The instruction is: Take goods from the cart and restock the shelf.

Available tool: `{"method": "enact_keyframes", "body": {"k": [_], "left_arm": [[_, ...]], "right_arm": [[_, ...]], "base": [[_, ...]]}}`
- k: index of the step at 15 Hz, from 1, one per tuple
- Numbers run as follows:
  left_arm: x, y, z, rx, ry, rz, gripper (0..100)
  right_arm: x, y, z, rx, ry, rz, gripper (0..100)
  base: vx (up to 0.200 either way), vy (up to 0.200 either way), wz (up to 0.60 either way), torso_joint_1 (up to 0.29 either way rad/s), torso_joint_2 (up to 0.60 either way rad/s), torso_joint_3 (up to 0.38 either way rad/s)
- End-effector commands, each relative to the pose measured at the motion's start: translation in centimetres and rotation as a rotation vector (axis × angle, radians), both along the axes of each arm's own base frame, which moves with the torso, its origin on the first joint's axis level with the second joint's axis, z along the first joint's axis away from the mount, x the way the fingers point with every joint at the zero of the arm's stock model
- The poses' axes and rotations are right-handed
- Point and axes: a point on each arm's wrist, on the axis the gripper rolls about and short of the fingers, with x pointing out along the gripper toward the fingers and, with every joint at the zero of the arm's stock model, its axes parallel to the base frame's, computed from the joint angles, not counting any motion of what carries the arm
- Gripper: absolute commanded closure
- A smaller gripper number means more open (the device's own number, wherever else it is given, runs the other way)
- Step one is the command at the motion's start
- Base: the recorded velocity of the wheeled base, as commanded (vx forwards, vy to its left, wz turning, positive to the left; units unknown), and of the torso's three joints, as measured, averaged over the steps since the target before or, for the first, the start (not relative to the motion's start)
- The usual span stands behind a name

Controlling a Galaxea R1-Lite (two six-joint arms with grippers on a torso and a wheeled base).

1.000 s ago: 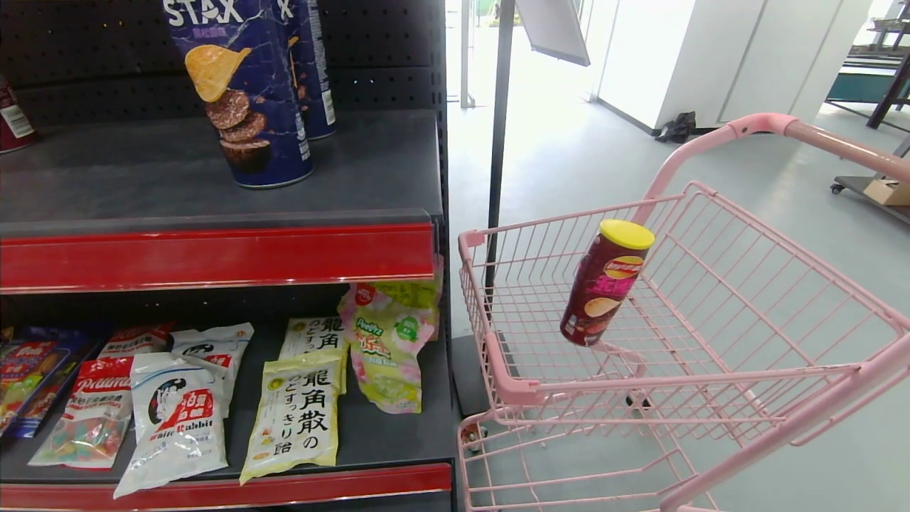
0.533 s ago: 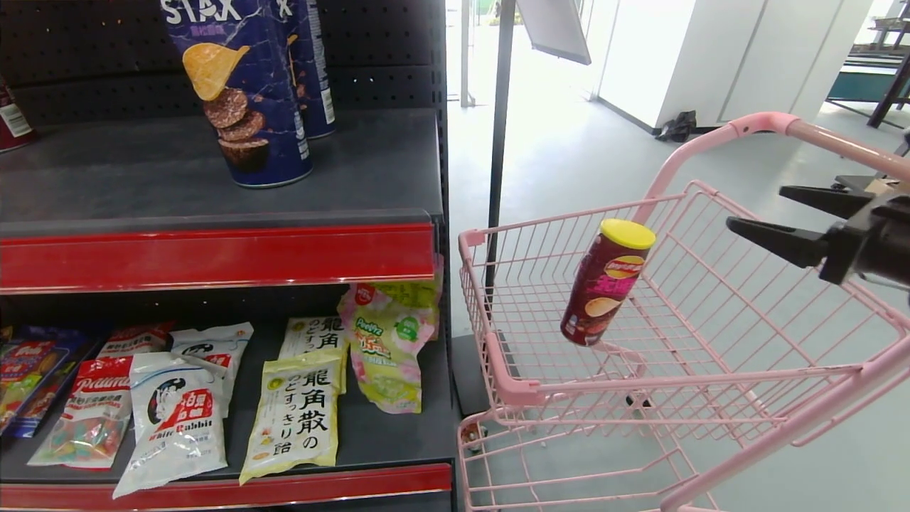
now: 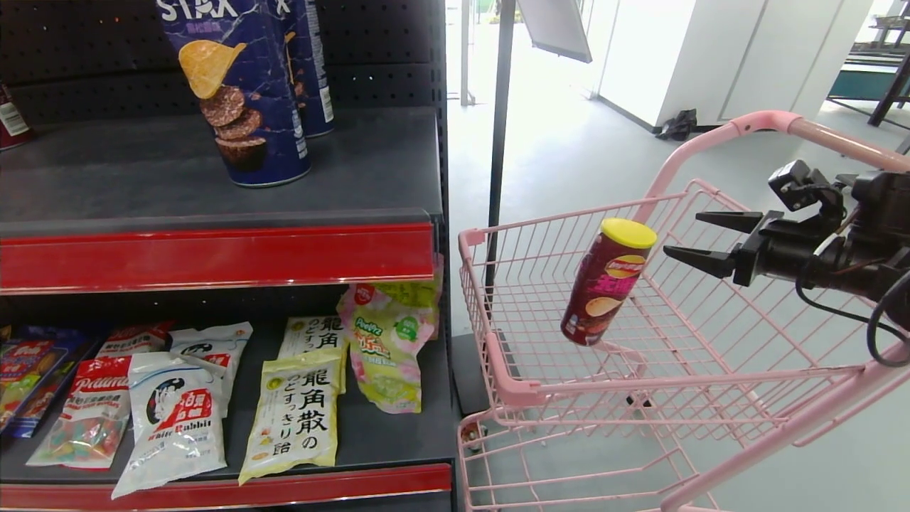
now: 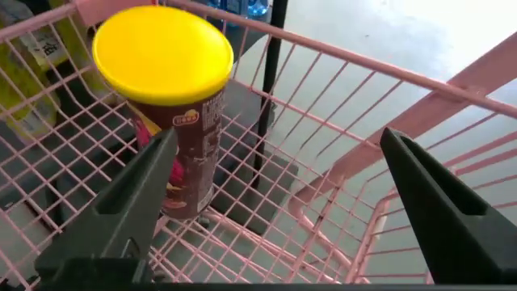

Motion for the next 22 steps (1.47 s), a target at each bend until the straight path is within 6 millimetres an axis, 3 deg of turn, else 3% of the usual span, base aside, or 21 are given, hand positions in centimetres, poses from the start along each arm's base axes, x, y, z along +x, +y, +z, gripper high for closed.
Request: {"method": "enact_keyframes", "body": {"k": [1, 6, 13, 14, 17, 20, 22], "left_arm": [[0.0, 0.0, 0.0, 0.000, 0.002, 0.000, 0], [0.0, 0.0, 0.0, 0.000, 0.002, 0.000, 0], [0.0, 0.0, 0.0, 0.000, 0.002, 0.000, 0], [0.0, 0.0, 0.0, 0.000, 0.003, 0.000, 0], [0.0, 0.0, 0.0, 0.000, 0.002, 0.000, 0], [0.0, 0.0, 0.0, 0.000, 0.002, 0.000, 0], [0.0, 0.0, 0.0, 0.000, 0.002, 0.000, 0]], "right_arm": [[0.9, -0.4, -1.9, 0.002, 0.044, 0.014, 0], [1.9, 1.4, -3.2, 0.008, 0.064, 0.125, 0], [4.5, 7.5, -5.2, 0.027, 0.087, 0.350, 0], [4.6, 8.1, -5.5, 0.039, 0.097, 0.396, 100], [4.8, 9.3, -6.3, 0.060, 0.118, 0.480, 100], [4.8, 9.3, -6.1, 0.064, 0.113, 0.487, 100], [4.8, 9.1, -4.5, 0.059, 0.068, 0.479, 100]], "base": [[0.000, 0.000, 0.00, 0.000, 0.00, 0.000], [0.000, 0.000, 0.00, 0.000, 0.00, 0.000], [0.000, 0.000, 0.00, 0.000, 0.00, 0.000], [0.000, 0.000, 0.00, 0.000, 0.00, 0.000], [0.000, 0.000, 0.00, 0.000, 0.00, 0.000], [0.000, 0.000, 0.00, 0.000, 0.00, 0.000], [0.000, 0.000, 0.00, 0.000, 0.00, 0.000]]}}
